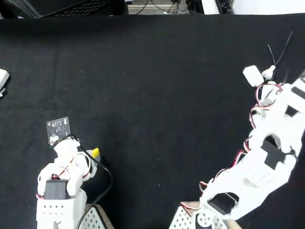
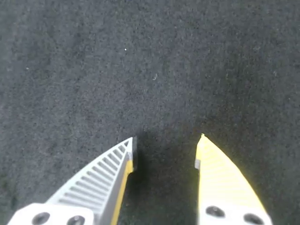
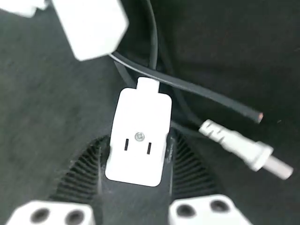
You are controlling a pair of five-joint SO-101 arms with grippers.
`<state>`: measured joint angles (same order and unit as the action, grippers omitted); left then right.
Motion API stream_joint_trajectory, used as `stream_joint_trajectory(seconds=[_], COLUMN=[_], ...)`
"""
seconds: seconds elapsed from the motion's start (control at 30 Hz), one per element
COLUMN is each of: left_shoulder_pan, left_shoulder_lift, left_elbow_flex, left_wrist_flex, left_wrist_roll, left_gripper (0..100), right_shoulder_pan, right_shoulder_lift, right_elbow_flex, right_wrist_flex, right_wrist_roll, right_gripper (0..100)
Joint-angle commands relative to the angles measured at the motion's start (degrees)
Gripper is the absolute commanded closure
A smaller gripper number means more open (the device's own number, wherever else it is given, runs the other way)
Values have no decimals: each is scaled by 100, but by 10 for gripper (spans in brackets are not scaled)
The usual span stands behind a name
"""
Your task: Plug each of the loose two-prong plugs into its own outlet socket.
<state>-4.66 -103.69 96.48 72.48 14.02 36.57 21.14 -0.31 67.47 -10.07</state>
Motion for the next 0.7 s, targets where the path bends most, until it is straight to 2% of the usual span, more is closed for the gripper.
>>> stream_joint_trajectory(seconds=[0.0,0.13,0.27,0.4,0.67], left_shoulder_pan=[4,4,4,4,4], left_shoulder_lift=[-9,-9,-9,-9,-9], left_elbow_flex=[92,92,92,92,92], left_wrist_flex=[18,18,18,18,18], left_wrist_roll=[9,9,9,9,9], left_gripper=[776,776,776,776,776], right_shoulder_pan=[-633,-1301,-2136,-3253,-5301], right_shoulder_lift=[-488,-875,-1165,-1262,-1262], right_elbow_flex=[-602,-910,-831,-312,637], right_wrist_flex=[941,1952,2444,2585,2470], right_wrist_roll=[413,791,1530,2462,3701], right_gripper=[984,984,985,985,982])
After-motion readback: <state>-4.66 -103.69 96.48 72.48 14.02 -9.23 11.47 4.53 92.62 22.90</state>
